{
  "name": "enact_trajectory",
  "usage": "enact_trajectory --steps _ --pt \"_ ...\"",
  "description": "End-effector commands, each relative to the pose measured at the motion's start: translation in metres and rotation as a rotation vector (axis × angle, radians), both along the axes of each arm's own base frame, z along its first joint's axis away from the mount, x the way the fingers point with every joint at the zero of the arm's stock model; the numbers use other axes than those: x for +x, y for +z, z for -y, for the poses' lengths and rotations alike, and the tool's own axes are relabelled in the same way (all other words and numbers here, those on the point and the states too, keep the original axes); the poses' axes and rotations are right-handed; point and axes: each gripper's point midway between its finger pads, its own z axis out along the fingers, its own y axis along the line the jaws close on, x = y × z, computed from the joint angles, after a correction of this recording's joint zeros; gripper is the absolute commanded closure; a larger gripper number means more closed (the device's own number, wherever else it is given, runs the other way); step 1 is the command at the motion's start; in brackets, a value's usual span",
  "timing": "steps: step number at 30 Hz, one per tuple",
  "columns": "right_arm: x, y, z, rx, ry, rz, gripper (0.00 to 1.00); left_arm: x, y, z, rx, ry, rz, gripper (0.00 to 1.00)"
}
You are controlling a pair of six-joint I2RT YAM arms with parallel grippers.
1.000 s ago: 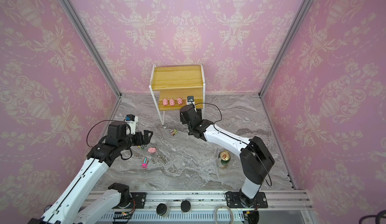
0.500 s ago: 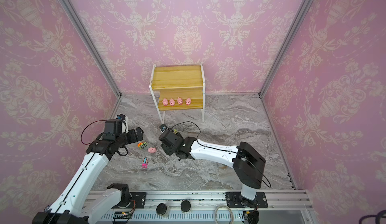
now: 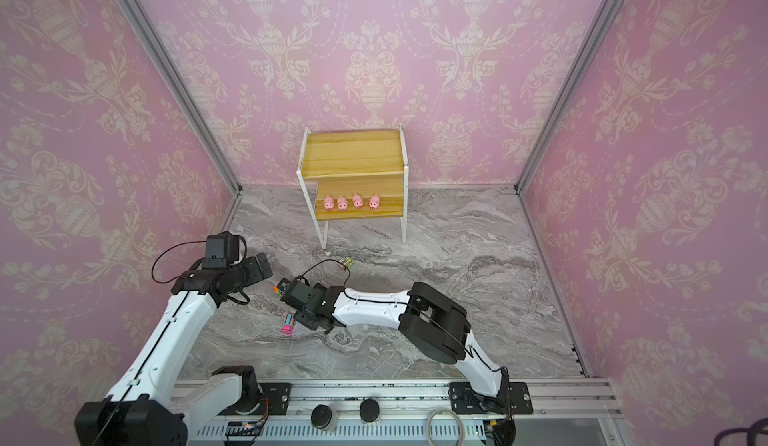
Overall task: Organize plastic toys on shelves
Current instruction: Place the plastic toy on the shelf, then pick up the plastic toy from the middle-left of the table, then place the plastic toy at the center of the table.
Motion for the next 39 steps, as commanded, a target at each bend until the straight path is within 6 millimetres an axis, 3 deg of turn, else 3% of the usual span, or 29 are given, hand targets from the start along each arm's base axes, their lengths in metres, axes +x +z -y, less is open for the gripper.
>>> enact_trajectory --steps 1,15,17,21,26,33,39 --pt "0.005 0.006 -0.014 0.006 0.043 0.060 0.32 -0.002 0.005 -0.008 0.001 0.052 -0.010 0.01" --pt "0.032 -0.012 -0.039 0.029 -0.010 0.156 0.40 0.001 -0.004 -0.007 -0.052 0.063 -0.047 0.01" --pt "0.034 -0.016 -0.042 0.028 -0.015 0.154 0.46 0.001 -0.004 -0.007 -0.052 0.063 -0.045 0.01" --pt "0.038 -0.017 -0.039 0.070 -0.056 0.124 0.76 0.001 -0.004 -0.007 -0.055 0.059 -0.046 0.01" --pt "0.036 0.007 -0.019 0.182 -0.113 0.106 0.90 0.002 -0.004 -0.005 -0.060 0.052 -0.044 0.01" --pt "0.030 0.029 0.030 0.431 -0.271 -0.068 0.93 0.004 -0.002 0.001 -0.085 0.024 -0.029 0.01" --pt "0.016 0.002 0.073 0.558 -0.429 -0.269 0.91 0.005 0.001 0.008 -0.101 -0.006 -0.011 0.01"
